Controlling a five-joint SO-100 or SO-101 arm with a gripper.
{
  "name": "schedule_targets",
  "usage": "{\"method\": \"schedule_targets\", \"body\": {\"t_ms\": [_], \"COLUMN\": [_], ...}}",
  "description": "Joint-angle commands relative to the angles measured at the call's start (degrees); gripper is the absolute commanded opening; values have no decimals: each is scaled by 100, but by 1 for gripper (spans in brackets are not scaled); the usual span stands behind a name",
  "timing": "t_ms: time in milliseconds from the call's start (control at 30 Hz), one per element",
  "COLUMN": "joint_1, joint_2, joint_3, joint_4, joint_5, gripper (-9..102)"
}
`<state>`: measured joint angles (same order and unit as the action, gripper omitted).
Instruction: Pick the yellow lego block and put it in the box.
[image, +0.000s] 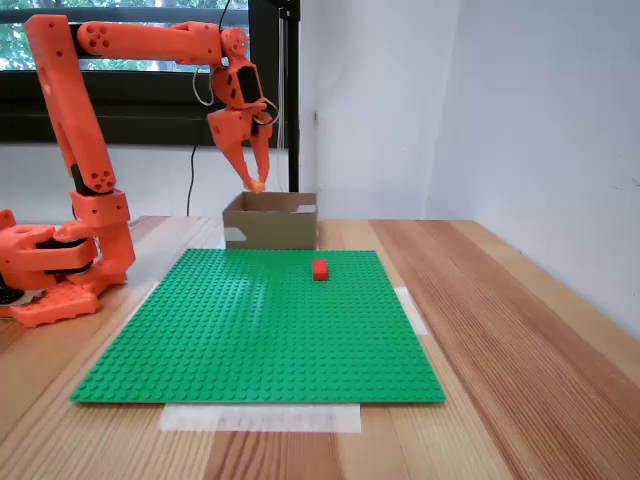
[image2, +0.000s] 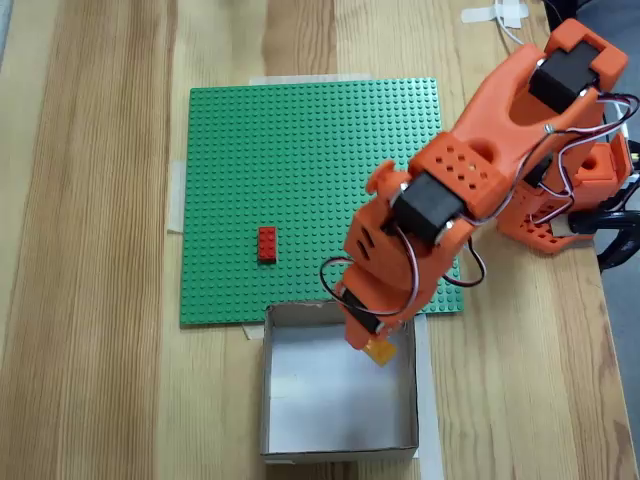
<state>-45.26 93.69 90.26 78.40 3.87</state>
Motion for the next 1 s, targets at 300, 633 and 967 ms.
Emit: {"method": "schedule_targets", "body": {"t_ms": [300,633,967], "joint_1": [-132,114,185], "joint_2": [-1011,-2013,-2549], "joint_3": [-1020,-1767,-2276], "joint_4": [62,18,97], "joint_5": [53,158,70], "gripper": [-1,-1,-1]}}
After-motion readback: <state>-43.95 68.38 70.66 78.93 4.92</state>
